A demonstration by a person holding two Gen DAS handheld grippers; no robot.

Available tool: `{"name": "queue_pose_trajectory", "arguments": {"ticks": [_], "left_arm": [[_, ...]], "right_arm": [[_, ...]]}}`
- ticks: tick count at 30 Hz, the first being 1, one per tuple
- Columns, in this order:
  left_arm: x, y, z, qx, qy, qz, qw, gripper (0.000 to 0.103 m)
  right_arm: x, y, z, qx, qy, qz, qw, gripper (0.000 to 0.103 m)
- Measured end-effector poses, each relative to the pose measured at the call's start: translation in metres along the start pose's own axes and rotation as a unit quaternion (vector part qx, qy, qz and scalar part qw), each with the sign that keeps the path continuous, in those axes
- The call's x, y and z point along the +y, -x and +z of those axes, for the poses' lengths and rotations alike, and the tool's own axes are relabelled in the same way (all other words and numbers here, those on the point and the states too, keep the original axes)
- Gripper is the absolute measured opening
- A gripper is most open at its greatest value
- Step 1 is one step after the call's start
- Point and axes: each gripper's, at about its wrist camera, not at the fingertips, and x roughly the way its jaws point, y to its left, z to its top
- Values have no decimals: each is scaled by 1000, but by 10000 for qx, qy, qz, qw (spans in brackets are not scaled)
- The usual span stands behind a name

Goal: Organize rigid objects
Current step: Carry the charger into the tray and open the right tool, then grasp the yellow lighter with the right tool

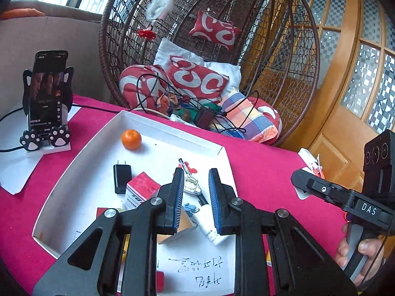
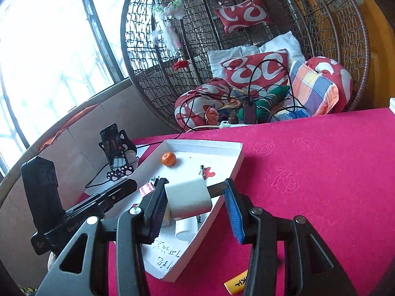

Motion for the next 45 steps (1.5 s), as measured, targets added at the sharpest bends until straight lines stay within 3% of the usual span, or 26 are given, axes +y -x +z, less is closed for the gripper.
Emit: {"name": "queue_pose_trajectory", "arguments": {"ticks": [6,8,10,12,13,14,16,19,23,25,26,33,37,40,45], "left_arm": [[29,3,2,-44,352,232,9991,19],[33,2,0,-24,465,285,9985,24],[36,3,0,-27,563,296,9980,51],[37,6,1,-89,592,292,9978,71],[37,8,2,-140,585,303,9977,79],[37,10,2,-189,577,328,9976,82],[36,15,3,-270,578,366,9973,87],[35,29,0,-506,457,337,9971,89],[41,53,-4,-948,299,631,9930,90],[49,63,-6,-1079,325,809,9903,103],[53,67,-7,-1126,357,864,9892,103],[64,83,-15,-1194,348,979,9874,103],[64,83,-18,-1182,390,939,9878,103],[62,82,-20,-1141,335,936,9885,103],[52,83,-23,-1173,153,881,9891,103]], "right_arm": [[25,-46,-1,269,162,33,9995,45],[29,-59,0,299,189,5,9994,46],[30,-71,1,407,226,-21,9989,47],[24,-66,1,324,162,-112,9993,64],[18,-59,1,214,99,-131,9996,85],[10,-51,1,97,34,-184,9998,93],[-9,-32,-2,-21,-85,-387,9992,94],[-44,-4,-13,-28,-312,-654,9974,95],[-84,21,-39,250,-449,-1012,9935,95],[-94,25,-54,446,-476,-1090,9919,95],[-96,25,-60,525,-477,-1107,9913,95],[-63,9,-83,825,156,-1006,9914,95],[-41,-10,-94,1185,504,-1412,9816,95],[-35,-22,-100,1375,445,-1467,9786,95],[-30,-33,-100,1388,599,-1968,9687,95]]}}
